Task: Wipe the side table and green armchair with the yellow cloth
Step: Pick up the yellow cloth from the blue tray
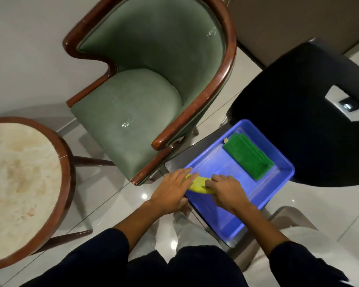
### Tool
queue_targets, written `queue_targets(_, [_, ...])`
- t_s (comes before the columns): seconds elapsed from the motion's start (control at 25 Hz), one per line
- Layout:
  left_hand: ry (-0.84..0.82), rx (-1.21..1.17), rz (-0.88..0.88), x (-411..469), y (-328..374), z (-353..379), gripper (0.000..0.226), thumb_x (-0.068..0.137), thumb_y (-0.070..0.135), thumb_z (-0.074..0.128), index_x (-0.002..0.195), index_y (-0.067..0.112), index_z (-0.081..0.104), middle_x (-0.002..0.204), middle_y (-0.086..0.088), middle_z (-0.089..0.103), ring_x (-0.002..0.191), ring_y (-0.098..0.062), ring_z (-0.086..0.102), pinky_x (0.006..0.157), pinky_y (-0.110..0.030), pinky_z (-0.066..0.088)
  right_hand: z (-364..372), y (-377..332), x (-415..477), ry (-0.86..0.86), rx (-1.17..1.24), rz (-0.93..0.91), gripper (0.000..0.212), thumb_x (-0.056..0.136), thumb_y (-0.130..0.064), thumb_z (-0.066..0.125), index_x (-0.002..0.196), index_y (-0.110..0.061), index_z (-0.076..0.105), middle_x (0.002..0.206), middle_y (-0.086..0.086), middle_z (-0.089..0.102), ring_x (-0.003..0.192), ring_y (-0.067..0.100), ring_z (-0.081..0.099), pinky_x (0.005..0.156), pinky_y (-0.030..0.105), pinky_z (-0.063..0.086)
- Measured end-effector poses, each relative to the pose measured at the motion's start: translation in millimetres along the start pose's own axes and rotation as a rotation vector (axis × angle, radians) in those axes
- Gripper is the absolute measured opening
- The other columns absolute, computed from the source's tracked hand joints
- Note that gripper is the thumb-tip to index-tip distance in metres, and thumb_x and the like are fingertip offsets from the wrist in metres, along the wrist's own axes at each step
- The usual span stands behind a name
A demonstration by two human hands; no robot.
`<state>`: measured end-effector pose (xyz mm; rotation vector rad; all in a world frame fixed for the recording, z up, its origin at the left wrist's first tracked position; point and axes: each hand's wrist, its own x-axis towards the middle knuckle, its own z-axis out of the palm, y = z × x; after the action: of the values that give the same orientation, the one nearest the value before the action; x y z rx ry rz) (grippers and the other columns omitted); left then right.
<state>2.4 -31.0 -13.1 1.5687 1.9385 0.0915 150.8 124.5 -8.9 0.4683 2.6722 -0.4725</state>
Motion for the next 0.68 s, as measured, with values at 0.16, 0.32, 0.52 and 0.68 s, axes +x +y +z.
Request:
queue_targets(0.16, [0.068,-0.218,-0.171,-15,-28,-13,0.046,0.080,0.045,0.061,0.121,0.026,0.059,0.132,-0.005,0.061,0.126,-0.026,0.051,0.096,-0.037,0.041,-62,-26,27,0.051,0.397,-0.051,0.028,0.072,-0.012,0.074,0.098,-0.019,0.069,0.095,0.002,0.072,0.088,0.025,0.067,0.075,0.037,0.054])
queue_targets(0.32, [0.365,-0.869,-0.580,-82,-82,-13,0.024,0.077,0.032,0.076,0.093,0.016,0.068,0.092,-0.008,0.074,0.086,-0.018,0.066,0.083,-0.043,0.054,-68,-82,89,0.146,0.855,0.120,0.032,0.073,-0.007,0.082,0.094,-0.020,0.062,0.082,-0.008,0.066,0.078,0.012,0.060,0.070,0.017,0.048])
queue_targets(0.52, [0.634,-1.007,-0.848,-176,-185,5,0.052,0.069,0.051,0.067,0.102,0.010,0.067,0.097,-0.008,0.074,0.095,-0.026,0.068,0.086,-0.041,0.052,-10,-239,196,0.114,0.698,0.019,0.036,0.086,-0.018,0.071,0.116,-0.012,0.053,0.107,0.013,0.068,0.101,0.032,0.064,0.082,0.032,0.045])
queue_targets(0.68, [0.768,-1.035,-0.985,-211,-286,41,0.040,0.081,0.036,0.069,0.110,0.010,0.066,0.097,-0.004,0.070,0.100,-0.030,0.067,0.086,-0.037,0.051,32,-344,290,0.046,0.615,-0.006,0.047,0.093,-0.015,0.060,0.136,-0.014,0.042,0.129,0.017,0.059,0.119,0.036,0.056,0.093,0.040,0.045])
